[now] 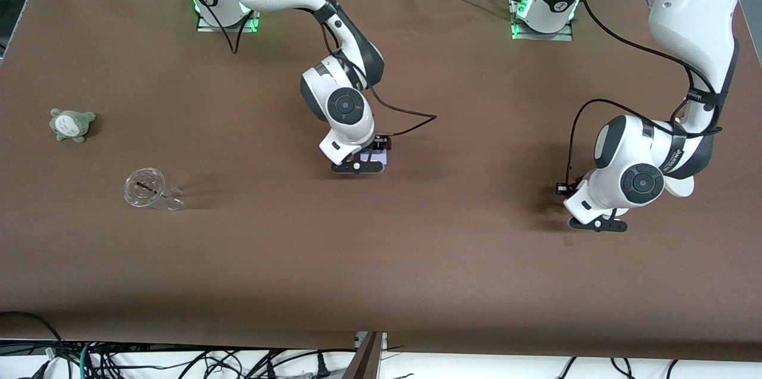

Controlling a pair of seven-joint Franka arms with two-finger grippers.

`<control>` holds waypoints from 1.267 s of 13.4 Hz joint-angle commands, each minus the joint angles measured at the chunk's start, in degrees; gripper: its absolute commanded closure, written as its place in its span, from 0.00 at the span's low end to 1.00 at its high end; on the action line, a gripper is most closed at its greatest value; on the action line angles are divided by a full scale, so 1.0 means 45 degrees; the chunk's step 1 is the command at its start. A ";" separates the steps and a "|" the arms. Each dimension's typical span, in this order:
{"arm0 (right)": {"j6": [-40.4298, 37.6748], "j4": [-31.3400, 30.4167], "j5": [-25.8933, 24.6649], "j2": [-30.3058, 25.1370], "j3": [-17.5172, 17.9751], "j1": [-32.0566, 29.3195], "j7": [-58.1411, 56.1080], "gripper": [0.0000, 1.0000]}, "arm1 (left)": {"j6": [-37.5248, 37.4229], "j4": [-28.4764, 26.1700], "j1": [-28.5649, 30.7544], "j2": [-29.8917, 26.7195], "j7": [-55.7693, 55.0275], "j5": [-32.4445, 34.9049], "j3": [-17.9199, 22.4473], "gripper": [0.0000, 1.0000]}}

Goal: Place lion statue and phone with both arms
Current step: 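Carry the lion toward the white lamp while the right gripper grasps the phone, then lower the lion beside the lamp base and open the left gripper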

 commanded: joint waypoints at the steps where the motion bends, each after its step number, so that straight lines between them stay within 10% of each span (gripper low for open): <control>1: 0.0324 0.0242 0.0148 0.0422 -0.0126 0.0380 0.0113 0.00 | 0.0435 -0.0023 0.0423 0.0274 0.0239 0.0312 -0.0174 0.96; 2: 0.0344 0.0242 0.0167 0.0461 -0.0126 0.0380 0.0113 0.00 | 0.0416 -0.0004 0.0384 0.0256 0.0239 0.0312 -0.0174 0.87; 4: 0.0596 0.0242 0.0186 0.0559 -0.0126 0.0478 0.0113 0.00 | 0.0299 0.0015 0.0345 0.0197 0.0083 0.0292 -0.0174 0.00; 11: 0.0774 0.0242 0.0206 0.0715 -0.0126 0.0498 0.0113 0.00 | -0.1339 0.0347 -0.0182 -0.1284 0.0122 0.0273 -0.0369 0.00; 17: 0.1085 0.0242 0.0225 0.0930 -0.0126 0.0556 0.0113 0.00 | -0.4187 0.3310 -0.0554 -0.2419 0.1484 0.0156 -0.0798 0.00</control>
